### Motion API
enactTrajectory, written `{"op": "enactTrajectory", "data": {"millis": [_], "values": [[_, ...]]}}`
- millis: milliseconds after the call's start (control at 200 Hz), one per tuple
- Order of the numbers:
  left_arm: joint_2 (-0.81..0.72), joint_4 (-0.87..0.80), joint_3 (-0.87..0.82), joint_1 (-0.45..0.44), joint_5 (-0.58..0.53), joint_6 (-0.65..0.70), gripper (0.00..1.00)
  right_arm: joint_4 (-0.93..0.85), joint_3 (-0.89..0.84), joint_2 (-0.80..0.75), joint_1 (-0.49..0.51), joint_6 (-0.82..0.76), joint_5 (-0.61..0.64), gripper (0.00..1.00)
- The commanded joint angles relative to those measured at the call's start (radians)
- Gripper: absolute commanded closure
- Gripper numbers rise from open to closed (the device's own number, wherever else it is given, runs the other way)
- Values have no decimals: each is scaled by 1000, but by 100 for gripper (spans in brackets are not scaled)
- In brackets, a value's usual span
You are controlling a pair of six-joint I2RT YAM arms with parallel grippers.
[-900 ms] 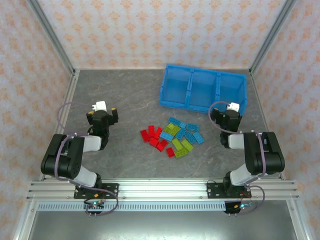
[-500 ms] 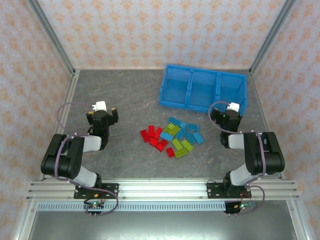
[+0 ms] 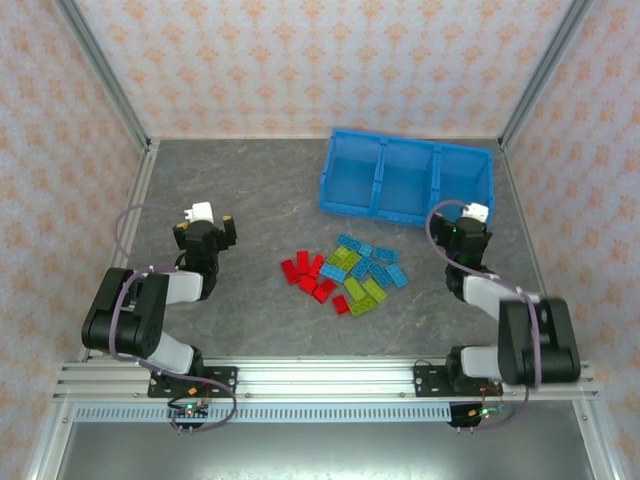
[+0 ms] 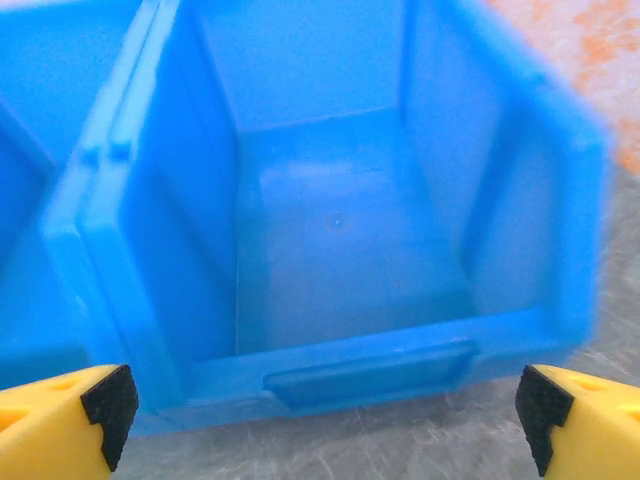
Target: Sort the legos into containers by color
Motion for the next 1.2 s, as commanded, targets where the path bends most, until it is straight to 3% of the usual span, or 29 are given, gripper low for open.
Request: {"op": "enactTrajectory", "data": {"millis": [0, 50, 170, 335, 485, 646, 736, 841, 1191], "values": [[-69, 44, -42, -39, -23, 58, 2, -507, 134, -225, 1, 265, 52, 1], [-146, 1, -52, -78, -61, 83, 2, -719, 199, -304, 7, 364, -44, 2], [-423, -415, 46, -137, -6, 18, 2, -1039, 321, -367, 41, 424, -301, 4], [-670, -769, 202, -302, 201, -132, 1, -1299, 429, -301, 153, 386, -391, 7], [-655, -1068, 419, -585, 278, -45, 0, -1379, 410, -221, 242, 366, -276, 11], [-548, -1432, 640, -827, 337, 274, 0, -1359, 416, -103, 356, 392, -199, 17], [-547, -1468, 629, -852, 327, 399, 0, -1311, 404, -9, 372, 390, -202, 24], [-598, -1367, 511, -852, 300, 480, 0, -1282, 401, 98, 390, 371, -194, 38], [-757, -1320, 347, -850, 247, 520, 0, -1221, 439, 289, 450, 350, -165, 36]]}}
